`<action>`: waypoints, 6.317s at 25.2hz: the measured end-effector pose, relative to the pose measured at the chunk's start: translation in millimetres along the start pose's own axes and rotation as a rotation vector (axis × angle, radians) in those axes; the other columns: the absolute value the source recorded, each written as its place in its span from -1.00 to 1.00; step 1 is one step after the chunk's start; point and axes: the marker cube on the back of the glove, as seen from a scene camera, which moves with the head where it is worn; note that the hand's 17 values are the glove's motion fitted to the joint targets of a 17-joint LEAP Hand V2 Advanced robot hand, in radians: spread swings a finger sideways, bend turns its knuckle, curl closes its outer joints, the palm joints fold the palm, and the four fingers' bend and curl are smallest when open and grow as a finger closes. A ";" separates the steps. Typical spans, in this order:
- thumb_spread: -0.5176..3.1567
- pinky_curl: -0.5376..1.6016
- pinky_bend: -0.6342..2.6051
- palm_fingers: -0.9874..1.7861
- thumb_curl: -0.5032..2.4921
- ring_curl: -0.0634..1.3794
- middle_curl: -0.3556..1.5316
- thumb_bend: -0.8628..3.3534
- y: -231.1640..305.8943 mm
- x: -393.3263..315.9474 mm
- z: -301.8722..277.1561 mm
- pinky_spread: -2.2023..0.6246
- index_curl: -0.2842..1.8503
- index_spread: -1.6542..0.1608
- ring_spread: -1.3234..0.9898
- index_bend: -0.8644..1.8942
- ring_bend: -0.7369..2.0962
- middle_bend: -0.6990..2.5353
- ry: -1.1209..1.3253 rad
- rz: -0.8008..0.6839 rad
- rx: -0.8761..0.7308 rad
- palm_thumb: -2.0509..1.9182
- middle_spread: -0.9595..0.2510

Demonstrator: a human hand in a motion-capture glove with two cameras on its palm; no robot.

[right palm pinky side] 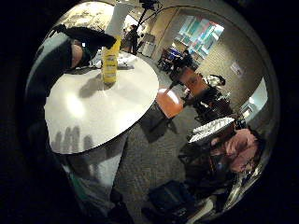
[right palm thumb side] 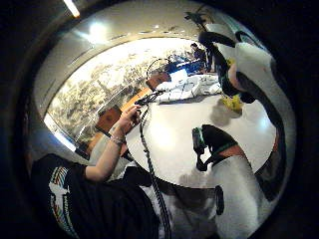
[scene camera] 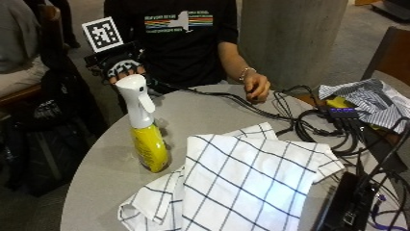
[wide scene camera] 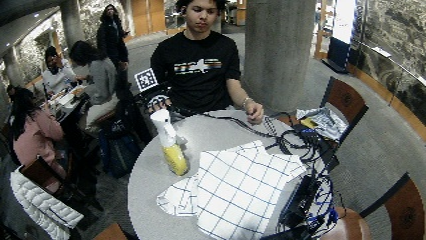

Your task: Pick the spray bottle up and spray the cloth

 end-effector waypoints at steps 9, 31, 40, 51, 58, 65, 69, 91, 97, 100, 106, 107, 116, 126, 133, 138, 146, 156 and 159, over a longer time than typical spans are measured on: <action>-0.23 -0.24 -0.42 0.36 -0.48 -0.50 -0.31 -0.51 1.2 7.7 6.4 0.62 -0.52 0.48 0.06 -0.34 -0.21 -0.32 -0.235 0.218 -0.065 0.36 0.47; -0.20 -0.19 -0.37 0.22 -0.46 -0.46 -0.25 -0.60 -9.2 36.4 32.2 0.73 -0.56 0.44 0.12 -0.31 -0.20 -0.37 -0.820 0.595 0.018 0.37 0.56; -0.21 -0.17 -0.35 0.16 -0.45 -0.45 -0.23 -0.60 -59.5 51.6 69.7 0.74 -0.56 0.44 0.14 -0.31 -0.20 -0.38 -0.832 0.644 0.008 0.38 0.59; -0.21 -0.15 -0.30 0.09 -0.44 -0.44 -0.22 -0.60 -109.8 62.4 107.5 0.75 -0.60 0.44 0.16 -0.34 -0.18 -0.39 -0.788 0.676 -0.037 0.40 0.61; -0.22 -0.16 -0.26 0.39 -0.39 -0.43 -0.21 -0.54 -110.8 64.3 104.1 0.59 -0.59 0.50 0.11 -0.30 -0.10 -0.37 -0.779 0.678 0.101 0.53 0.54; -0.35 -0.14 -0.29 0.59 -0.33 -0.34 -0.16 -0.55 -106.0 68.1 97.0 0.44 -0.49 0.57 0.06 -0.18 -0.07 -0.37 -0.774 0.687 0.191 0.59 0.45; -0.42 -0.12 -0.28 0.62 -0.31 -0.29 -0.13 -0.55 -104.4 67.8 96.5 0.39 -0.45 0.58 0.03 -0.16 -0.04 -0.36 -0.784 0.684 0.196 0.61 0.43; -0.26 -0.14 -0.27 -0.03 -0.37 -0.45 -0.17 -0.61 -106.6 65.7 104.0 0.74 -0.51 0.45 0.20 -0.32 -0.29 -0.42 -0.788 0.672 -0.015 0.45 0.67; -0.25 -0.14 -0.25 -0.08 -0.39 -0.45 -0.18 -0.62 -121.2 67.4 116.5 0.77 -0.54 0.44 0.22 -0.34 -0.27 -0.42 -0.784 0.716 -0.018 0.41 0.71; -0.25 -0.14 -0.24 -0.12 -0.40 -0.44 -0.18 -0.62 -128.5 68.6 123.7 0.78 -0.57 0.43 0.23 -0.36 -0.25 -0.41 -0.788 0.731 -0.015 0.38 0.72; -0.26 -0.14 -0.21 -0.15 -0.41 -0.44 -0.18 -0.61 -144.5 69.5 138.9 0.79 -0.60 0.42 0.24 -0.35 -0.23 -0.40 -0.774 0.745 -0.005 0.37 0.74; -0.26 -0.14 -0.21 -0.15 -0.41 -0.44 -0.18 -0.61 -146.1 69.3 141.1 0.79 -0.61 0.41 0.24 -0.35 -0.22 -0.40 -0.777 0.742 -0.007 0.37 0.74; -0.27 -0.14 -0.18 -0.16 -0.42 -0.43 -0.19 -0.61 -160.5 66.0 155.6 0.80 -0.64 0.40 0.25 -0.33 -0.19 -0.38 -0.750 0.718 -0.044 0.35 0.74; -0.28 -0.16 -0.20 -0.10 -0.42 -0.48 -0.22 -0.60 -175.9 72.2 164.2 0.81 -0.57 0.40 0.26 -0.17 -0.23 -0.41 -0.852 0.740 -0.092 0.37 0.73; -0.29 -0.23 -0.31 0.32 -0.36 -0.51 -0.20 -0.54 -176.5 72.1 166.4 0.78 -0.49 0.52 0.21 -0.09 -0.20 -0.36 -0.925 0.735 -0.024 0.51 0.63; -0.34 -0.21 -0.33 0.37 -0.33 -0.45 -0.18 -0.55 -175.4 71.9 160.3 0.76 -0.45 0.56 0.18 -0.15 -0.17 -0.36 -0.885 0.699 -0.011 0.54 0.57; -0.40 -0.20 -0.35 0.42 -0.30 -0.43 -0.18 -0.58 -184.3 65.3 122.5 0.71 -0.42 0.59 0.15 -0.22 -0.19 -0.39 -0.826 0.613 -0.101 0.56 0.52; -0.44 -0.18 -0.36 0.50 -0.27 -0.42 -0.17 -0.61 -200.0 48.4 91.4 0.63 -0.40 0.61 0.13 -0.26 -0.19 -0.41 -0.659 0.457 -0.368 0.55 0.51; -0.45 -0.18 -0.37 0.51 -0.26 -0.42 -0.16 -0.61 -205.7 45.2 90.6 0.62 -0.39 0.61 0.13 -0.27 -0.20 -0.41 -0.622 0.457 -0.448 0.55 0.50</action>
